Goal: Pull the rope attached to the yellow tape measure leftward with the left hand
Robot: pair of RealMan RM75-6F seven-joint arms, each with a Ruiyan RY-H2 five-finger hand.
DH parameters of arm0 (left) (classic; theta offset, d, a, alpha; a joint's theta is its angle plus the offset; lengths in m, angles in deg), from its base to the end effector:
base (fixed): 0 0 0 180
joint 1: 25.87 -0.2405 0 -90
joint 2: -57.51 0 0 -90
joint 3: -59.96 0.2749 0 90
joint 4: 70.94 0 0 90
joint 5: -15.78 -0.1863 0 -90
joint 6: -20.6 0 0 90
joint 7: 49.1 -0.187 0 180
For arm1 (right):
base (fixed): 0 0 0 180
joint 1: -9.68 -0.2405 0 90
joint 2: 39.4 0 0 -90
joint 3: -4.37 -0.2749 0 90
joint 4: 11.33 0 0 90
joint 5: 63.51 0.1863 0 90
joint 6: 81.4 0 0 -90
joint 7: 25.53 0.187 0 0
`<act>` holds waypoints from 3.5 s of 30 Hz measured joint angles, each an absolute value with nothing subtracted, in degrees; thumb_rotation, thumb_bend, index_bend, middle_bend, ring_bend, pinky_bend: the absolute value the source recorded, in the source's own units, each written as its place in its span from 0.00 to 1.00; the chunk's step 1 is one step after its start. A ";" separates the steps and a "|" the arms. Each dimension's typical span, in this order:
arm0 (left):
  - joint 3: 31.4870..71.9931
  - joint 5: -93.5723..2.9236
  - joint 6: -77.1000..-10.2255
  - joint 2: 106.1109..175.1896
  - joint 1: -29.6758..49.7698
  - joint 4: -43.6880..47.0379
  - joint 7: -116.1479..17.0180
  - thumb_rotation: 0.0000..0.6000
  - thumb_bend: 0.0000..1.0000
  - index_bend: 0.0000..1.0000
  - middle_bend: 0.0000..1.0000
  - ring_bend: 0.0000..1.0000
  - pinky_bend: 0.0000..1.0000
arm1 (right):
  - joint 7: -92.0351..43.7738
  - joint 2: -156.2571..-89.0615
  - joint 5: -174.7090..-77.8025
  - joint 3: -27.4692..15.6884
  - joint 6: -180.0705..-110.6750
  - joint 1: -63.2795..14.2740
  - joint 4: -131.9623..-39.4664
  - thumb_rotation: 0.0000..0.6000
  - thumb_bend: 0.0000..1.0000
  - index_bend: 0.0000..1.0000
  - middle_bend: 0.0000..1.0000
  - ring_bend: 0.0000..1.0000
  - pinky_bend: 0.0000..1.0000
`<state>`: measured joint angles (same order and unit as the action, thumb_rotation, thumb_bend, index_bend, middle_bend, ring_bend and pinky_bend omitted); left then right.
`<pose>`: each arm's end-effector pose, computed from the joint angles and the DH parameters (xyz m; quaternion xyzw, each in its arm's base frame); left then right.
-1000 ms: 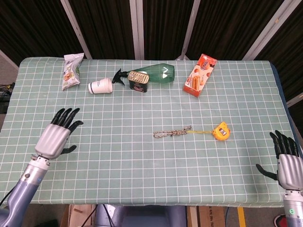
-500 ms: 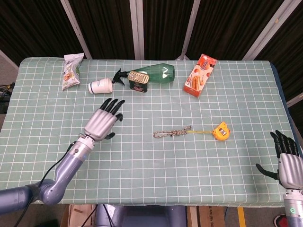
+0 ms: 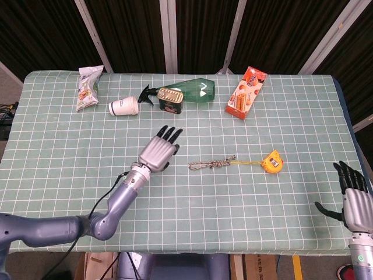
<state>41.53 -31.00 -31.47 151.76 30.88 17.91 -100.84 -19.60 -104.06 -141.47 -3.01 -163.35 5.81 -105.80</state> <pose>-0.0343 0.4108 -0.0370 -0.8103 -0.2425 -0.3290 0.4199 -0.3347 -0.2303 0.1960 0.5105 -0.4596 0.4163 0.5957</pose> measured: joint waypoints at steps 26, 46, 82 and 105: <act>43.89 -25.02 -27.89 165.91 40.98 -0.56 -100.56 1.00 0.40 0.51 0.00 0.00 0.00 | -18.02 -103.11 -139.46 -3.31 -161.34 5.54 -107.03 1.00 0.18 0.00 0.00 0.00 0.00; 44.26 -26.83 -27.55 169.62 42.96 -5.99 -96.46 1.00 0.45 0.54 0.00 0.00 0.00 | -17.54 -102.76 -139.36 -3.24 -161.01 5.53 -107.38 1.00 0.18 0.00 0.00 0.00 0.00; 46.29 -31.86 -32.92 163.35 39.43 2.03 -92.94 1.00 0.55 0.57 0.00 0.00 0.00 | -17.54 -102.60 -139.22 -3.19 -161.08 5.63 -107.65 1.00 0.18 0.00 0.00 0.00 0.00; 54.14 -41.53 -43.92 144.73 25.90 22.58 -86.44 1.00 0.55 0.58 0.00 0.00 0.00 | -19.07 -103.12 -140.13 -2.84 -162.01 5.76 -107.62 1.00 0.18 0.00 0.00 0.00 0.00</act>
<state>54.14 -41.53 -43.92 144.73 25.90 22.58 -86.44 -19.07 -103.12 -140.13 -2.84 -162.01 5.76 -107.62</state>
